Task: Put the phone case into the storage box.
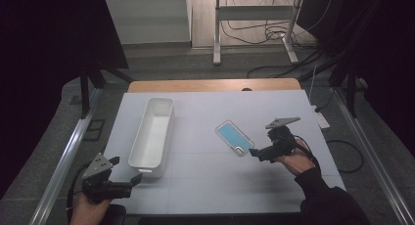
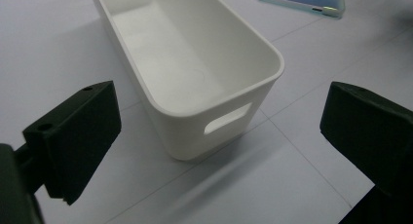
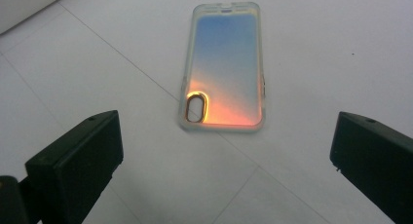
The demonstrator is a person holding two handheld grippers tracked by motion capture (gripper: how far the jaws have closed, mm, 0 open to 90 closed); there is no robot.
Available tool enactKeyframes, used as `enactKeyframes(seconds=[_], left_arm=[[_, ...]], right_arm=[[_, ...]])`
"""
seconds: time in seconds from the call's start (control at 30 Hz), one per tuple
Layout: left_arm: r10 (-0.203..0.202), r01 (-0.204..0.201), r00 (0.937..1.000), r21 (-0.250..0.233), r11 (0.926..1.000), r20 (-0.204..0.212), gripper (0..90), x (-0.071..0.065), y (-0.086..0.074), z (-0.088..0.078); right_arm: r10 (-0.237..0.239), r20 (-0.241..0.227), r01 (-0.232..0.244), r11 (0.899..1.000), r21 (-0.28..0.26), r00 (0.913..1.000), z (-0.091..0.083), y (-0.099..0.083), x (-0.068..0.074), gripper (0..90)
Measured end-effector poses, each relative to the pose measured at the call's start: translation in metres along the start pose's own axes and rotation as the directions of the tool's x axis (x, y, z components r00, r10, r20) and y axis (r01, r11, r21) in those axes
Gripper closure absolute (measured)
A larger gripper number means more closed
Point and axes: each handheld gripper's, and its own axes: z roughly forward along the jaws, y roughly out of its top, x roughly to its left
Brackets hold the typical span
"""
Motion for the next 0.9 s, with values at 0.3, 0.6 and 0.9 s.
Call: enactKeyframes(seconds=[0.3,0.6,0.9], left_arm=[[0.001,-0.001,1.0000,0.000,1.0000,0.000,2.3,0.000,0.000,0.000],[0.001,-0.001,1.0000,-0.001,1.0000,0.001,2.3,0.000,0.000,0.000],[0.001,-0.001,1.0000,-0.002,1.0000,0.002,2.3,0.001,0.000,0.000]], right_arm=[[-0.025,-0.008,0.025,0.999,0.023,0.9997,0.013,0.010,0.001,0.0],[-0.029,0.000,0.029,0.999,0.039,0.9996,0.024,0.018,-0.002,0.0],[-0.047,0.021,0.046,0.998,0.046,0.9987,0.038,0.027,-0.004,0.0]])
